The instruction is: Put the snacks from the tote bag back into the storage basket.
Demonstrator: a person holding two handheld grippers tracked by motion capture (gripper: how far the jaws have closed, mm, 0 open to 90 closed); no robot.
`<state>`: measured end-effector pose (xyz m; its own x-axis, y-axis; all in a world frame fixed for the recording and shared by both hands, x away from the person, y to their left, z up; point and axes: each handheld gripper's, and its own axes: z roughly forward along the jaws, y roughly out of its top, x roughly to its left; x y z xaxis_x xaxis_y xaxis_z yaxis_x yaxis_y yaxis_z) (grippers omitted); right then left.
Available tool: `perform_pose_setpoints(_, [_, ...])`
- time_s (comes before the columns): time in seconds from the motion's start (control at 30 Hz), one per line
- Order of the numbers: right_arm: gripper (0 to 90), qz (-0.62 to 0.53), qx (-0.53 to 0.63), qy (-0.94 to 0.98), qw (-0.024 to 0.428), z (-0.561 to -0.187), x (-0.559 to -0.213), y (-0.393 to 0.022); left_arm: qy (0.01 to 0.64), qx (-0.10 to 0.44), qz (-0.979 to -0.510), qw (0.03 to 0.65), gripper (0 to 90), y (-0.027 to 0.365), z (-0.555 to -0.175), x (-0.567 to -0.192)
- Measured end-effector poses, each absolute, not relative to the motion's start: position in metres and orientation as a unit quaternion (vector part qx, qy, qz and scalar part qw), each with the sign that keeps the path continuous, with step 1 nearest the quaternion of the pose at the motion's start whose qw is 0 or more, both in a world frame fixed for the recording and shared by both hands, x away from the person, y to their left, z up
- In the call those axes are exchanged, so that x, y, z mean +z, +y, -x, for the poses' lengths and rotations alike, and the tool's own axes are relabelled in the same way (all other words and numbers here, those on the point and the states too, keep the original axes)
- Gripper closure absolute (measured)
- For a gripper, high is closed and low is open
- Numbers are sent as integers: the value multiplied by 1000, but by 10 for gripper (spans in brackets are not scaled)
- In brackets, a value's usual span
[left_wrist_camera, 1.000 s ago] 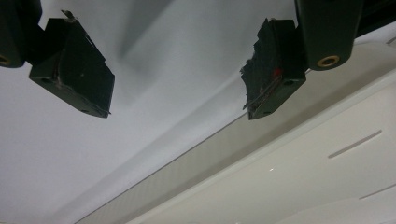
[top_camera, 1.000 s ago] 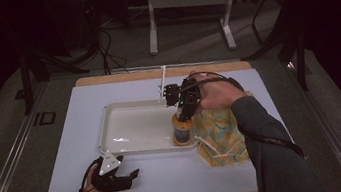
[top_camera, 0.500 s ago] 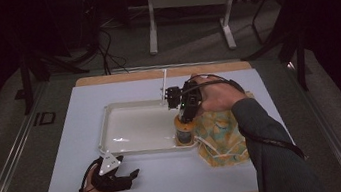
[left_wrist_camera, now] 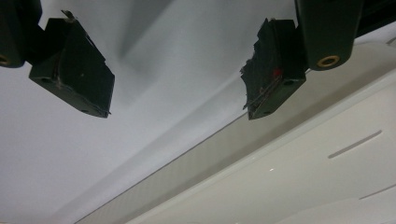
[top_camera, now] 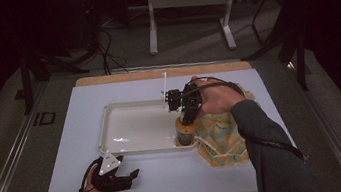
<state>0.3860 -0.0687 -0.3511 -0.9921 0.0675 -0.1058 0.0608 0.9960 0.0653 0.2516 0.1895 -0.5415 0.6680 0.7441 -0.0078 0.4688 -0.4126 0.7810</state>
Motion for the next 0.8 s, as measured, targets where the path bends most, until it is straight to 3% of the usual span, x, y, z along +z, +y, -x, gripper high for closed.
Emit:
perform_pose_setpoints(0.5, [582,-29,24,997,61,-384,-355,-65,368,174,-823,395,244,189,-252,-542])
perform_pose_setpoints(0.8, [520,-24,28,998,59,-383,-360,-65,368,174,-824,394,244,189,-252,-542])
